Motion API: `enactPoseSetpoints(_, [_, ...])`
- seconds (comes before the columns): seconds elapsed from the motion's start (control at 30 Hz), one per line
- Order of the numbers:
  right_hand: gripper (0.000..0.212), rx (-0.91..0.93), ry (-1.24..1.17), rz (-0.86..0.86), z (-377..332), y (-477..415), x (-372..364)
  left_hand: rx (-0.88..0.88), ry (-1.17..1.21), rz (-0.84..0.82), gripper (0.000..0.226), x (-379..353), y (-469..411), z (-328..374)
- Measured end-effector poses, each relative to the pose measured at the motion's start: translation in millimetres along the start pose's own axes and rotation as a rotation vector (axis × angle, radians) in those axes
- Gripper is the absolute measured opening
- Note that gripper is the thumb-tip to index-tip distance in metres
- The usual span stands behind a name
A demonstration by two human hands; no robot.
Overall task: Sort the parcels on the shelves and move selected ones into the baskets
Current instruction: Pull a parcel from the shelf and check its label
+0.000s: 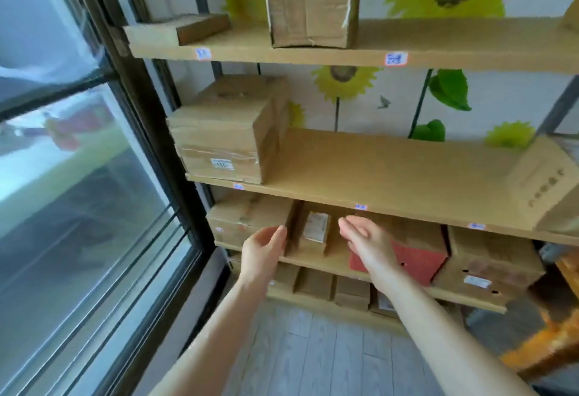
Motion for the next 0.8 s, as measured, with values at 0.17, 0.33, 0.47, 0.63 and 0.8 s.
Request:
enactPoseSetpoints(0.17, [0.038,0.072,0.010,-0.054,-48.9,-56.7,-70.9,-0.029,0.030,0.068,0.012,51.3,-64.6,22.3])
enactPoseSetpoints(0.33, [0.045,0.100,0.026,-0.081,-89.1,-125.1,-118.6,-0.083,0.003,0.125,0.018,79.9,-137.4,54.4])
enactPoseSetpoints(0.47, [0.046,0.140,0.009,-0.030,-137.2,-182.6,-142.6,-0.112,-0.073,0.187,0.037,105.0,-194.6,85.7])
enactPoseSetpoints(0.63, [0.066,0.119,0.092,0.023,-166.8,-227.1,-176.5,-0.145,-0.105,0.310,0.053,150.4,-246.9,106.3])
enactPoseSetpoints(0.8, [0.056,0.095,0.068,0.088,-163.8,-233.4,-190.5,-0.091,-0.131,0.303,0.068,180.9,-296.4,107.3])
Point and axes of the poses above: each hand's wrist, its own y-axis away from the middle knuckle, its own x-axis out of the back of the hand, z = x × y, the point moved 9 cm from there along -y, towards the middle knuckle, and after that the axes turned 8 degrees about y, right-handed, at the moved point
